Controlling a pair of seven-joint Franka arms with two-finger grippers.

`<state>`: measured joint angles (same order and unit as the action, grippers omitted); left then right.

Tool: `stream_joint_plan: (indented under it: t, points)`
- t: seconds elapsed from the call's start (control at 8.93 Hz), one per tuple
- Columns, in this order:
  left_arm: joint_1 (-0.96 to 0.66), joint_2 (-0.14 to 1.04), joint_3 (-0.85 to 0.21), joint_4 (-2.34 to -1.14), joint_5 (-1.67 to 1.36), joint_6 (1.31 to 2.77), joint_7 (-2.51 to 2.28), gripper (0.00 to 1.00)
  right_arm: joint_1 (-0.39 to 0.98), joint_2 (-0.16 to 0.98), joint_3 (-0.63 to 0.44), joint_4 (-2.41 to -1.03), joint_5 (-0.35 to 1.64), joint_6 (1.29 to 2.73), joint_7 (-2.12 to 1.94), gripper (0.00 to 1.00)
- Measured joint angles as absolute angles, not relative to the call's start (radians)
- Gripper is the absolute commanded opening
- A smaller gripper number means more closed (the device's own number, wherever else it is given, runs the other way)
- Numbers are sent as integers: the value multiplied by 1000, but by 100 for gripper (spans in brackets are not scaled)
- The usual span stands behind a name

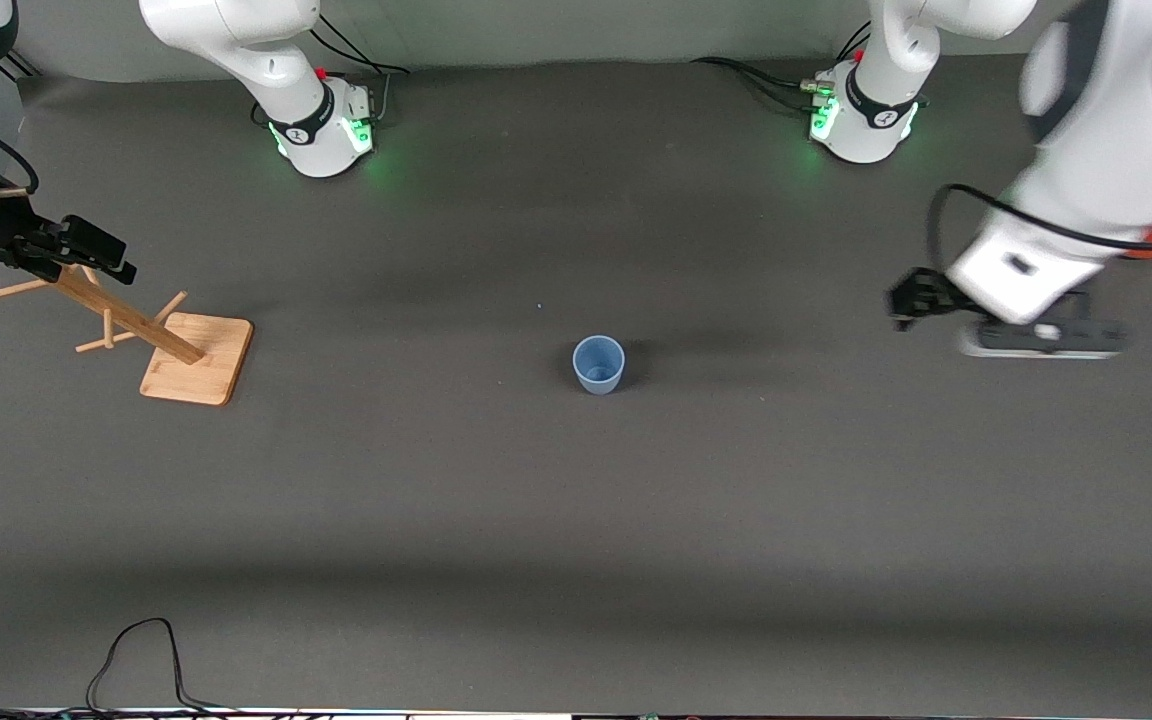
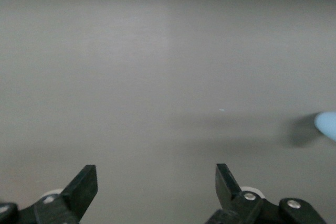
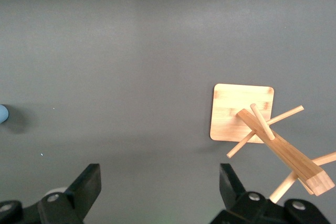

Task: Rotate and upright cup with both arms

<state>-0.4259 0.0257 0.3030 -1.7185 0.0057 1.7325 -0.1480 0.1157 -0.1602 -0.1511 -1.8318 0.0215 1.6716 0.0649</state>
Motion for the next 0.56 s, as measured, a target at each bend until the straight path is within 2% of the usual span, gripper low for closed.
stream_joint_plan:
  t: [0.22, 0.56]
  points:
    - [-160, 2, 133, -1718, 5, 1688, -118, 100, 115, -157, -151, -1832, 22, 1672, 65, 100]
    - [-3, -11, -4, -1719, 5, 1671, -111, 100, 115, -156, -151, -1832, 22, 1672, 64, 100]
